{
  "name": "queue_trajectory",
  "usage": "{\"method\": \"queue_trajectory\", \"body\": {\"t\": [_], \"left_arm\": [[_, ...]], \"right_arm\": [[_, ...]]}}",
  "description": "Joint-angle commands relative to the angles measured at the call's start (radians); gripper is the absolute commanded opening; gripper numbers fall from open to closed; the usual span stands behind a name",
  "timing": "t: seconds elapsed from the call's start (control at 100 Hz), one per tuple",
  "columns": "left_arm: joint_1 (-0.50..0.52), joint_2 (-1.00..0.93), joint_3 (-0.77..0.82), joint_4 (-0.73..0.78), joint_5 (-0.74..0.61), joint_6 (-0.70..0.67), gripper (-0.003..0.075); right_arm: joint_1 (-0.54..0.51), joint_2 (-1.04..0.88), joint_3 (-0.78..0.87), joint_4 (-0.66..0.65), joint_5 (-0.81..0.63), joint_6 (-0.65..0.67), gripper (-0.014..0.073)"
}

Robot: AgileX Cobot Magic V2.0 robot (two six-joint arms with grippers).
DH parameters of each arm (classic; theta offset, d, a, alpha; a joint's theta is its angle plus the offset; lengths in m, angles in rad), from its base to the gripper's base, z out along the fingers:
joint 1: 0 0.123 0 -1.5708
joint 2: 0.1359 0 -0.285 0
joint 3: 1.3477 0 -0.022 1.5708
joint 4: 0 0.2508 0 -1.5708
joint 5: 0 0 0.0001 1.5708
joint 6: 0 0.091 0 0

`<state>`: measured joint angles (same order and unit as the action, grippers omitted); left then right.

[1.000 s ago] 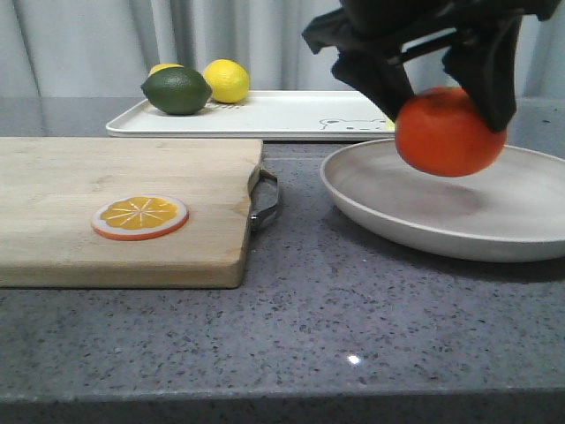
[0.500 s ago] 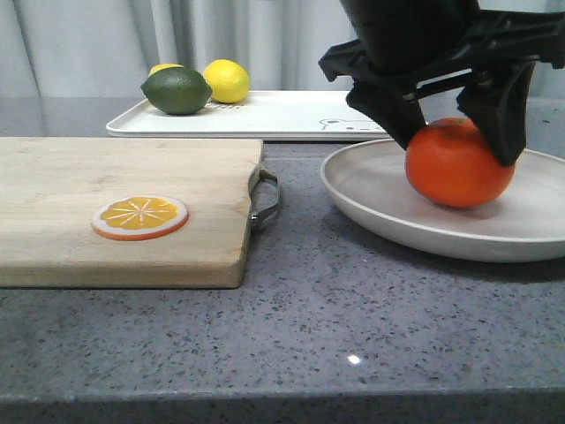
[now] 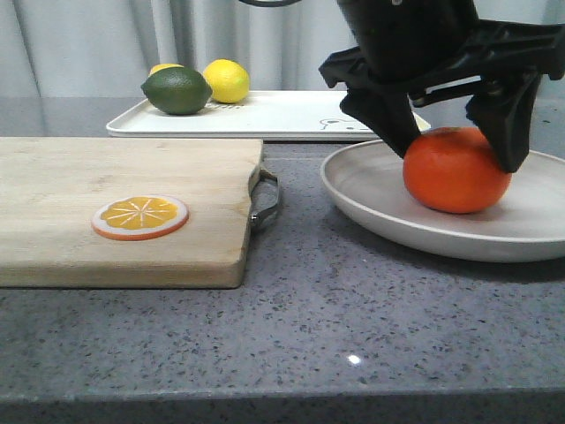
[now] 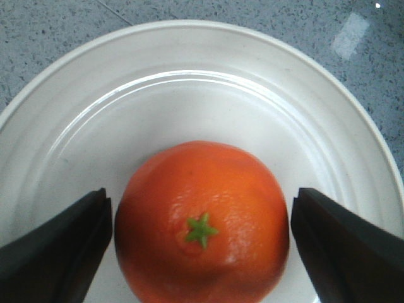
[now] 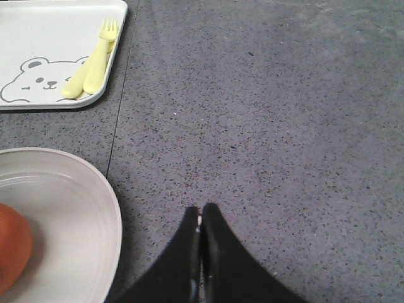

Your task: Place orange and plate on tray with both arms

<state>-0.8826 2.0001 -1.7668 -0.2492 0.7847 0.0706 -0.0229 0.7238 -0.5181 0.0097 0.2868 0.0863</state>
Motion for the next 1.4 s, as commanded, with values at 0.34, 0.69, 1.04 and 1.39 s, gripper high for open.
{"method": "queue_trajectory", "body": {"t": [0.34,0.69,1.04,1.39], "left_arm": [[-0.007,-0.125,-0.051,-0.003,-0.034,-0.001,0.0576],[0.048,-0.237,-0.032,0.004,0.039,-0.001,0.041],[0.145,-0.422,0.164,0.011,-0.058,-0.001,0.0108],[0.229,-0.689,0.48,0.015,-0.239,-0.003,-0.0019]], "right_arm": [[0.0,0.002,-0.038,-0.003,-0.061,-0.003,-0.0068],[0.0,0.002,-0.038,-0.004,-0.061,-0.003,-0.0068],[0.0,0.002,-0.038,-0.004,-0.07,-0.003,-0.0068],[0.0,0.002,-0.038,-0.004,-0.061,-0.003,-0.0068]]}}
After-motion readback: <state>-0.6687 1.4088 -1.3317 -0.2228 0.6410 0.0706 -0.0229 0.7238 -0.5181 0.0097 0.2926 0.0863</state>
